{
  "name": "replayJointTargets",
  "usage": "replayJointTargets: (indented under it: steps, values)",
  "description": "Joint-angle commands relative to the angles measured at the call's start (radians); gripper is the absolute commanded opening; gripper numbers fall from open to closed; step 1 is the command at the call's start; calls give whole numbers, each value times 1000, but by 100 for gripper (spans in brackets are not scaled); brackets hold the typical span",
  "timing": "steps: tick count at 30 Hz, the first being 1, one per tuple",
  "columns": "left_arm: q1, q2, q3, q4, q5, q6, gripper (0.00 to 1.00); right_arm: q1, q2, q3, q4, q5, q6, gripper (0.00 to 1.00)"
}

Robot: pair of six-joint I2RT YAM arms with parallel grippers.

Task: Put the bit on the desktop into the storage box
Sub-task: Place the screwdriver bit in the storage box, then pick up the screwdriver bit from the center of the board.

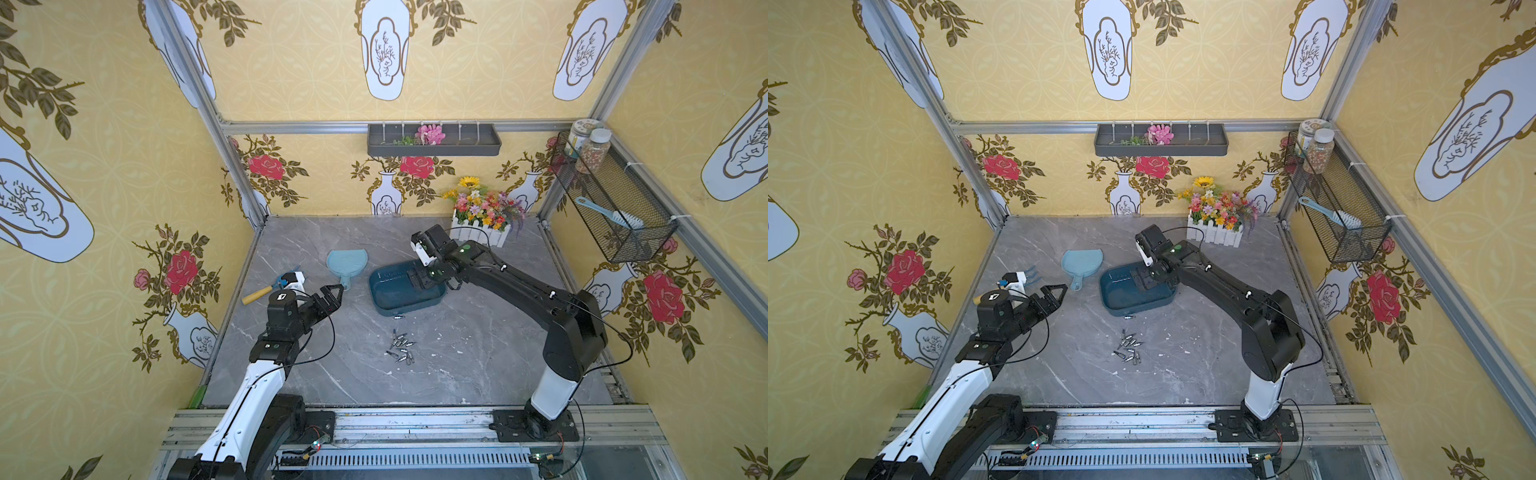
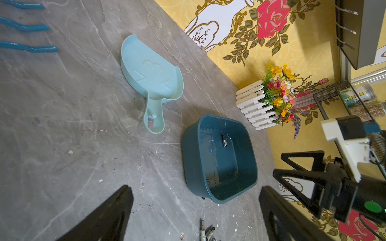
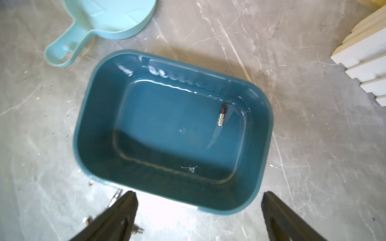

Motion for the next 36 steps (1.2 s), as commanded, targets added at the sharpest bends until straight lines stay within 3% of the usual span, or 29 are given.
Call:
replayJointTargets:
  steps: [1, 11, 23, 30, 36]
  values:
    - [1, 8, 8, 14, -10, 18, 100, 36, -52, -37, -29, 18, 15, 97]
    - [1, 29, 23, 17, -30, 27, 100, 199, -125, -120, -160, 62, 136, 97]
    - [1, 43, 22, 29, -29, 32, 100, 362, -66, -157, -214, 20, 229, 97]
    - [1, 43, 16, 29, -35, 33, 100, 386, -23, -210, -174, -35, 251, 100]
    - [1, 50, 16, 29, -40, 35, 100, 397, 14, -245, -131, -62, 259, 94]
